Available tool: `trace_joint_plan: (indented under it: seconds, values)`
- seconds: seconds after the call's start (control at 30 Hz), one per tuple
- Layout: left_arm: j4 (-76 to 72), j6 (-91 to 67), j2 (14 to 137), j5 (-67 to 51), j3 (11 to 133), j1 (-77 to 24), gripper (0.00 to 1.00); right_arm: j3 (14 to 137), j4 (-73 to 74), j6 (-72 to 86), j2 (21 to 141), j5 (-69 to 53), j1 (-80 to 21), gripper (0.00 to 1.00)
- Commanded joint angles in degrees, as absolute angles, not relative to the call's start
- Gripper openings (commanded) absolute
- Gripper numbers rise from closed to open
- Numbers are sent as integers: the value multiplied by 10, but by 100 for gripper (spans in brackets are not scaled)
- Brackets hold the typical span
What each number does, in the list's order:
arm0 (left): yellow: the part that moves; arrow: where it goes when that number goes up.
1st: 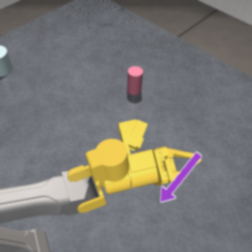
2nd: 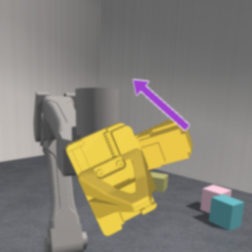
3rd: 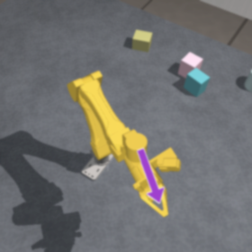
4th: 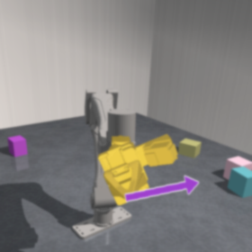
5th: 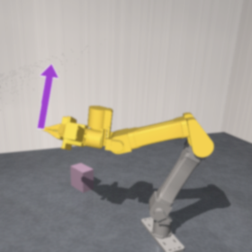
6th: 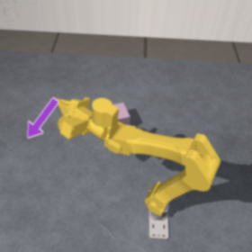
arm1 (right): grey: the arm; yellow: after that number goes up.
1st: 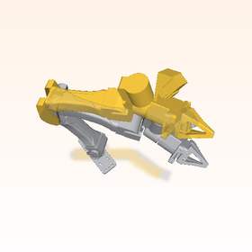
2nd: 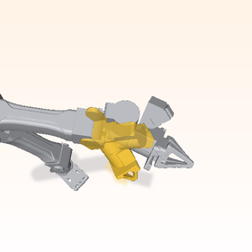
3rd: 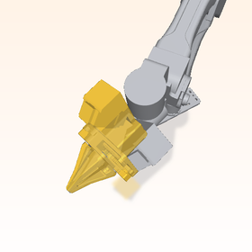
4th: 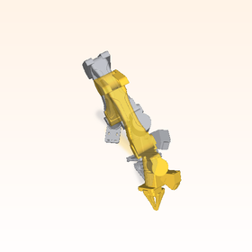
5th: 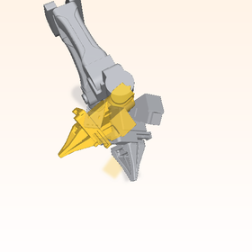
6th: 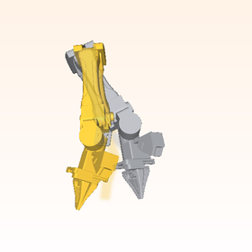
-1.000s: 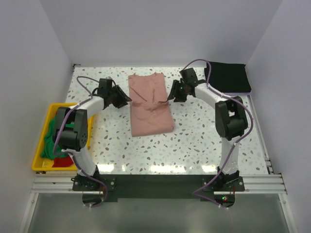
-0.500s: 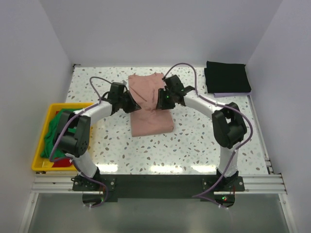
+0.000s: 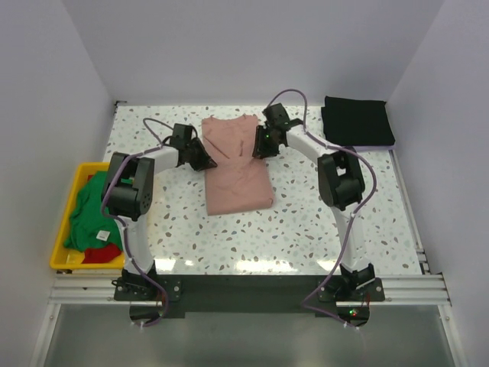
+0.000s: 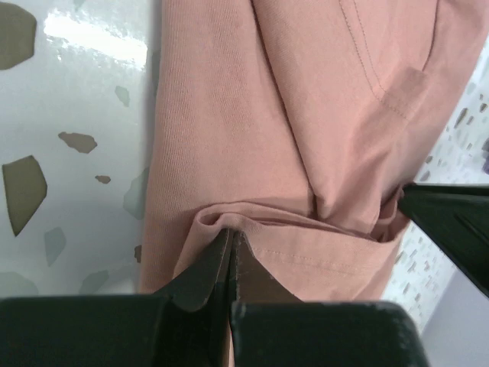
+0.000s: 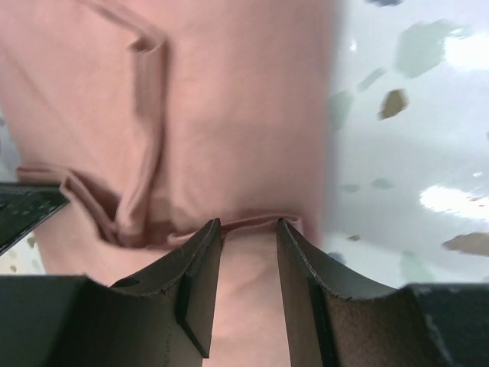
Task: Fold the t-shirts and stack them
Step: Fold the tshirt
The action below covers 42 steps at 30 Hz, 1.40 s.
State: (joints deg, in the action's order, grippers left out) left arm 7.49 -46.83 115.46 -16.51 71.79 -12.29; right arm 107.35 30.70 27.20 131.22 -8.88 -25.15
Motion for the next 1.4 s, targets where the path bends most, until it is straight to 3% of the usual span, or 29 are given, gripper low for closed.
trace_joint_plan:
  seconds: [0.0,0.3,0.47,0.73,1.0,1.37]
  values:
    - [77,-458,1169,-168,732,-109,0,1107,338,259,1326,-103,-235,39]
    - [72,-462,1153,-164,714,-91,0,1071,324,250,1303,-102,-220,39]
    - [45,-448,1111,-192,721,-92,0,1027,313,251,1233,-82,-214,40]
    - [74,-428,1051,-200,739,-132,8,833,261,283,1059,-83,-214,41]
    - [19,-467,954,-188,592,-215,9,604,179,313,939,-117,-230,45]
    - [-27,-490,953,-171,498,-278,8,535,116,360,936,-133,-256,44]
